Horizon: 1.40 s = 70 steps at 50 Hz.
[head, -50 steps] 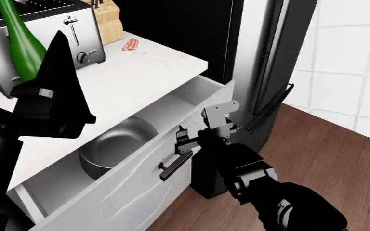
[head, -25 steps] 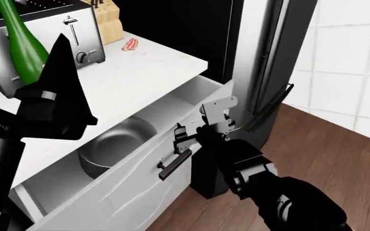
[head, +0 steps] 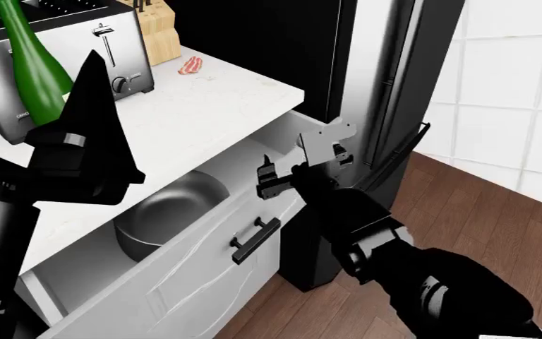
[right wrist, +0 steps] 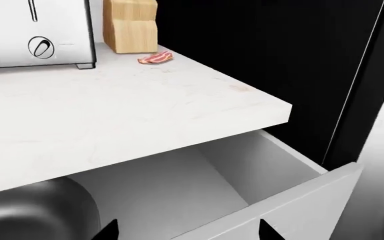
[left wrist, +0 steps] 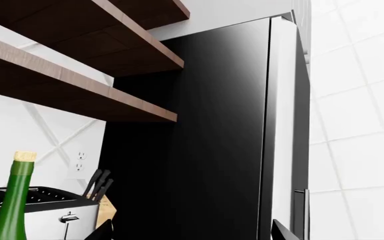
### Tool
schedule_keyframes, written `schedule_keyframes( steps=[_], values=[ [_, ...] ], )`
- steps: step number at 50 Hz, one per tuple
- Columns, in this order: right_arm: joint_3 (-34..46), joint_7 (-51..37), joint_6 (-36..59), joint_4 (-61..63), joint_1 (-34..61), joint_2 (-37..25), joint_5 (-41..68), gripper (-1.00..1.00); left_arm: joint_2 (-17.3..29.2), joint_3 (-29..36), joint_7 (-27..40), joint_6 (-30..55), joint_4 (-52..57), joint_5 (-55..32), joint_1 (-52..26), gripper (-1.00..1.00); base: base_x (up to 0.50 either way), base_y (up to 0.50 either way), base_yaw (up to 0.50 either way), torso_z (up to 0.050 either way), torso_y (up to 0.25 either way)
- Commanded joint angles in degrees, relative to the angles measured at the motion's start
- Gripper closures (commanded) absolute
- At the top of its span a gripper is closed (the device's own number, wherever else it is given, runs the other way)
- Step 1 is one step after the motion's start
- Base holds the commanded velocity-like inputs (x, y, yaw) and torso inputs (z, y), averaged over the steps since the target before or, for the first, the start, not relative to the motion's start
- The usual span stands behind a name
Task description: Close the right drawer.
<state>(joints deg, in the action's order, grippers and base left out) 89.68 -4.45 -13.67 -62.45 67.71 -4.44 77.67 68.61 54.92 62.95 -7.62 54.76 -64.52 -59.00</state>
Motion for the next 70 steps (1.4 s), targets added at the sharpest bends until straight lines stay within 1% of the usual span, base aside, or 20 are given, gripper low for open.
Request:
schedule_keyframes(
  steps=[1, 3, 4, 6, 7, 10, 19, 26, 42, 62, 70],
  values=[
    [2.91, -19.7, -1.75, 25.19, 3.15, -12.67, -6.04, -1.0, -0.02, -0.15, 0.2, 0.15, 0.31, -0.19, -0.1, -1.0, 0.0, 0.0, 0.0, 0.0, 0.0],
    [3.05, -21.85, -1.5, 29.25, 3.63, -14.74, -6.32, -1.0, 0.01, -0.29, 0.35, 0.39, 0.51, -0.58, -0.47, -1.0, 0.0, 0.0, 0.0, 0.0, 0.0],
    [3.42, -24.87, -1.56, 32.24, 4.12, -16.5, -7.47, -1.0, 0.01, -0.37, 0.49, 0.62, 0.66, -0.8, -0.74, -1.0, 0.0, 0.0, 0.0, 0.0, 0.0],
    [3.59, -27.06, -1.26, 36.16, 4.72, -18.6, -7.91, -1.0, -0.02, -0.39, 0.63, 0.74, 0.82, -0.9, -0.84, -1.0, 0.0, 0.0, 0.0, 0.0, 0.0],
    [3.98, -29.99, -0.76, 39.26, 5.43, -20.31, -8.86, -1.0, -0.09, -0.34, 0.65, 0.84, 0.91, -0.84, -0.82, -1.0, 0.0, 0.0, 0.0, 0.0, 0.0],
    [4.33, -33.4, 0.13, 44.72, 6.62, -23.17, -9.66, -1.0, -0.33, -0.34, 0.9, 1.07, 0.95, -1.0, -0.97, -1.0, 0.0, 0.0, 0.0, 0.0, 0.0],
    [4.65, -39.26, 1.35, 52.23, 8.1, -27.6, -11.29, -1.0, -1.13, -0.03, 0.99, 1.6, 0.92, -0.64, -0.9, -1.0, 0.0, 0.0, 0.0, 0.0, 0.0],
    [4.99, -46.19, 3.11, 59.91, 10.42, -32.04, -14.0, -1.0, -1.01, -0.04, 1.03, 1.23, 1.11, -0.39, -0.52, -1.0, 0.0, 0.0, 0.0, 0.0, 0.0],
    [5.59, -54.96, 6.44, 71.01, 13.17, -39.64, -17.58, -1.0, -1.5, 0.07, 1.32, 1.75, 1.38, -0.48, -0.73, -1.0, 0.0, 0.0, 0.0, 0.0, 0.0],
    [5.35, -61.92, 12.09, 80.05, 16.71, -45.29, -17.04, -1.0, -2.03, -0.05, 1.0, 2.41, 0.82, -1.23, -1.55, -1.0, 0.0, 0.0, 0.0, 0.0, 0.0],
    [5.21, -62.76, 12.78, 81.03, 16.95, -45.95, -17.03, -1.0, -1.99, 0.0, 0.88, 2.19, 0.75, -1.03, -1.22, -1.0, 0.0, 0.0, 0.0, 0.0, 0.0]
  ],
)
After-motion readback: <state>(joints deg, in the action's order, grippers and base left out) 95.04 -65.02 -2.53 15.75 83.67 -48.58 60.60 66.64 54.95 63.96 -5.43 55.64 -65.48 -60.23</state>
